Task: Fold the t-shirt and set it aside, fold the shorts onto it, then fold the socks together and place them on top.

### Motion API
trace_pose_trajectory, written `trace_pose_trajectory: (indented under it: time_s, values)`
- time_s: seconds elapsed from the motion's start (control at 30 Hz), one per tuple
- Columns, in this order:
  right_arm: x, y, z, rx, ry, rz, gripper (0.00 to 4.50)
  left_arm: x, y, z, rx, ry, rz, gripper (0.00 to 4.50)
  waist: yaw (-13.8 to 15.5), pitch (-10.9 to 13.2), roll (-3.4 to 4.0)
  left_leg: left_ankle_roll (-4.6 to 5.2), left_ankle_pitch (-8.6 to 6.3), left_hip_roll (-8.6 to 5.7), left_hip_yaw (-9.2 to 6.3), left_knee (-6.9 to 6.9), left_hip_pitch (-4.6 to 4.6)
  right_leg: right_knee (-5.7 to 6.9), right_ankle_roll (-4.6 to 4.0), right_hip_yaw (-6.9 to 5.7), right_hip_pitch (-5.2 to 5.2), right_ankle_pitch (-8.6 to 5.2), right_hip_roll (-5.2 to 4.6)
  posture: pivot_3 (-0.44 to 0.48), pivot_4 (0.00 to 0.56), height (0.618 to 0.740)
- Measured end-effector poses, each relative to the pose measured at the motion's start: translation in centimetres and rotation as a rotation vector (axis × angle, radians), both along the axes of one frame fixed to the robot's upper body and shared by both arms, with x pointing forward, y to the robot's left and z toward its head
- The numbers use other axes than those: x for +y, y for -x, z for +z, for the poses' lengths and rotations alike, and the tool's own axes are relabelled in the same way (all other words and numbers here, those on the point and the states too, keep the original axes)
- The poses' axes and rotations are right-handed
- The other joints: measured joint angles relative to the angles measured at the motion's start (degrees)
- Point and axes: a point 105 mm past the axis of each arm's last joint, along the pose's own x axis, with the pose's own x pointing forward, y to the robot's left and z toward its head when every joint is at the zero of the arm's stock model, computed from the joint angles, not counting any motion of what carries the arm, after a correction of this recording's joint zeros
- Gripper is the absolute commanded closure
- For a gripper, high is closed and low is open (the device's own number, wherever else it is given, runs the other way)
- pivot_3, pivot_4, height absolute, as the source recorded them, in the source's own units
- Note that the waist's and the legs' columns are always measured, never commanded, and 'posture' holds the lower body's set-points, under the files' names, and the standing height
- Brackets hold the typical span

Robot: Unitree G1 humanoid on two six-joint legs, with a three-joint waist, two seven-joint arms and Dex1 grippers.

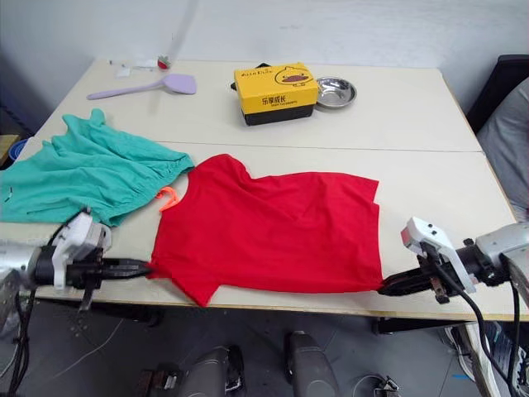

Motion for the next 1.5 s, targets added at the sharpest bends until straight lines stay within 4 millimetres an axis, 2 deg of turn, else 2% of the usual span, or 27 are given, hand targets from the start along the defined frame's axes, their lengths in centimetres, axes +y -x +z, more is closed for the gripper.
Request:
trace_pose_trajectory:
  time_s: [0.1, 0.17, 0.2, 0.27, 0.37, 0.47, 0.53, 0.57, 0.63, 0.7, 0.77, 0.8, 0.9, 1.0, 1.13, 1.17, 1.23, 1.3, 1.5]
  values:
    - [0.6, -5.0, 4.2, -0.283, -0.070, -0.027, 4.46, -0.6, -6.0, 4.6, -0.215, 0.078, 0.117, 4.50, 0.04, 0.05, -0.06, 0.02, 0.06, -0.10, 0.03, 0.14, -0.08, 0.05, 0.06, -0.01, -0.02, 0.14, 0.11, 0.000, 0.150, 0.740]
    - [0.8, -9.2, 9.5, -0.573, -0.114, -0.092, 4.46, -0.7, -10.8, 10.3, -0.432, 0.128, 0.272, 4.50, -0.04, 0.29, -0.19, 0.01, 0.16, -0.25, 0.04, 0.30, -0.38, 0.13, 0.09, -0.01, -0.26, 0.35, 0.17, 0.000, 0.150, 0.740]
    - [0.9, -10.5, 12.3, -0.719, -0.128, -0.119, 4.46, -0.5, -12.2, 13.4, -0.543, 0.147, 0.343, 4.50, -0.20, 0.32, -0.22, -0.03, 0.16, -0.22, 0.03, 0.31, -0.51, 0.19, 0.10, -0.02, -0.39, 0.41, 0.18, 0.000, 0.150, 0.740]
    - [0.5, -12.5, 17.5, -1.002, -0.152, -0.212, 4.46, 0.1, -13.5, 19.5, -0.753, 0.208, 0.476, 4.50, -0.34, 0.32, -0.23, -0.49, 0.27, -0.20, 0.08, 0.31, -0.73, 0.17, 0.13, 0.04, -0.64, 0.29, 0.18, 0.000, 0.150, 0.740]
    - [-0.7, -13.8, 23.7, -1.353, -0.177, -0.392, 4.46, 1.1, -12.8, 27.1, -0.998, 0.383, 0.617, 4.50, -0.37, 0.32, -0.23, -0.67, 0.13, -0.14, 0.36, 0.16, -1.08, 0.29, 0.24, 0.11, -1.21, 0.11, 0.18, 0.000, 0.150, 0.740]
    - [-1.3, -12.9, 28.9, -1.628, -0.246, -0.521, 4.46, 1.3, -9.2, 34.3, -1.225, 0.596, 0.631, 4.50, -0.26, 0.47, -0.35, -0.69, 0.08, -0.18, 0.70, 0.01, -1.82, 0.27, 0.31, -0.10, -2.09, 0.05, 0.12, 0.000, 0.150, 0.740]
    - [-1.5, -11.9, 30.8, -1.747, -0.278, -0.549, 4.46, 0.8, -6.8, 36.9, -1.339, 0.661, 0.576, 4.50, -0.06, 0.47, -0.34, -0.65, 0.00, -0.23, 1.07, -0.04, -1.83, 0.30, 0.36, -0.32, -2.26, 0.02, 0.08, 0.000, 0.150, 0.740]
    - [-1.5, -11.6, 31.0, -1.777, -0.279, -0.550, 4.46, 0.9, -6.0, 37.5, -1.371, 0.675, 0.554, 4.50, -0.03, 0.47, -0.34, -0.69, -0.11, -0.19, 1.38, -0.01, -1.77, 0.29, 0.35, -0.48, -2.21, 0.00, 0.06, 0.000, 0.150, 0.740]
    - [-1.7, -11.6, 30.7, -1.805, -0.266, -0.540, 4.46, 0.9, -5.9, 36.9, -1.370, 0.657, 0.506, 4.50, -0.04, 0.49, -0.33, -0.67, -0.12, -0.18, 1.53, 0.11, -1.75, 0.28, 0.33, -0.59, -2.16, -0.02, 0.04, 0.000, 0.150, 0.740]
    - [-2.1, -12.1, 28.9, -1.776, -0.238, -0.530, 4.46, 0.8, -7.1, 34.0, -1.322, 0.575, 0.452, 4.50, -0.12, 0.48, -0.31, -0.60, -0.15, -0.16, 1.53, 0.62, -1.61, 0.45, 0.33, -0.57, -1.97, -0.02, 0.03, 0.000, 0.150, 0.740]
    - [-2.8, -12.9, 26.0, -1.700, -0.199, -0.515, 4.46, 1.1, -8.6, 29.7, -1.238, 0.480, 0.413, 4.50, -0.17, 0.49, -0.29, -0.53, -0.22, -0.06, 1.51, 0.97, -1.59, 0.75, 0.34, -0.51, -1.89, -0.01, 0.06, 0.000, 0.150, 0.740]
    - [-3.1, -13.3, 24.0, -1.651, -0.176, -0.491, 4.46, 1.3, -9.3, 26.8, -1.176, 0.427, 0.395, 4.50, -0.27, 0.50, -0.30, -0.49, -0.22, 0.02, 1.52, 1.20, -1.51, 1.01, 0.35, -0.42, -1.82, 0.00, 0.04, 0.000, 0.150, 0.740]
    - [-3.6, -13.7, 17.6, -1.481, -0.093, -0.373, 4.46, 1.2, -9.7, 18.7, -1.012, 0.242, 0.306, 4.50, -0.61, 0.54, -0.34, -0.43, -0.19, 0.22, 1.52, 1.81, -1.42, 1.61, 0.35, -0.10, -1.79, 0.11, 0.08, 0.000, 0.150, 0.740]
    - [-3.9, -12.6, 12.0, -1.305, -0.036, -0.241, 4.46, 0.2, -7.9, 13.4, -0.889, 0.115, 0.193, 4.50, -0.57, 0.57, -0.34, -0.46, -0.21, 0.33, 1.38, 1.82, -0.76, 1.74, 0.29, 0.15, -1.22, 0.09, 0.11, 0.000, 0.150, 0.740]
    - [-6.0, -9.0, 3.6, -0.994, 0.057, -0.127, 4.46, -1.2, -2.9, 6.0, -0.596, 0.017, 0.055, 4.50, -0.45, 0.56, -0.31, -0.60, -0.34, 0.50, 1.06, 1.52, 0.24, 1.38, 0.12, 0.15, -0.16, -0.08, 0.16, 0.000, 0.150, 0.740]
    - [-6.2, -8.3, 2.1, -0.939, 0.061, -0.117, 4.46, -1.6, -1.9, 4.6, -0.530, 0.017, 0.036, 4.50, -0.44, 0.57, -0.31, -0.59, -0.35, 0.50, 1.03, 1.52, 0.30, 1.38, 0.12, 0.15, -0.09, -0.08, 0.16, 0.000, 0.150, 0.740]
    - [-6.3, -7.2, 0.3, -0.867, 0.058, -0.113, 4.46, -2.5, 0.0, 2.4, -0.427, -0.004, -0.012, 4.50, -0.50, 0.56, -0.31, -0.57, -0.34, 0.48, 1.00, 1.54, 0.34, 1.41, 0.10, 0.15, -0.05, -0.07, 0.15, 0.000, 0.150, 0.740]
    - [-6.2, -6.4, -0.5, -0.840, 0.059, -0.105, 4.46, -3.3, 1.8, 0.7, -0.346, -0.051, -0.075, 4.50, -0.57, 0.56, -0.30, -0.59, -0.33, 0.48, 0.97, 1.50, 0.43, 1.40, 0.03, 0.14, -0.01, -0.06, 0.16, 0.000, 0.150, 0.740]
    - [-6.0, -4.1, -2.1, -0.776, 0.067, -0.078, 4.46, -3.7, 3.8, -2.0, -0.211, -0.080, -0.112, 4.50, -0.36, 0.55, -0.29, -0.61, -0.33, 0.41, 0.81, 1.06, 0.79, 1.14, -0.08, 0.10, 0.32, -0.12, 0.17, 0.000, 0.150, 0.740]
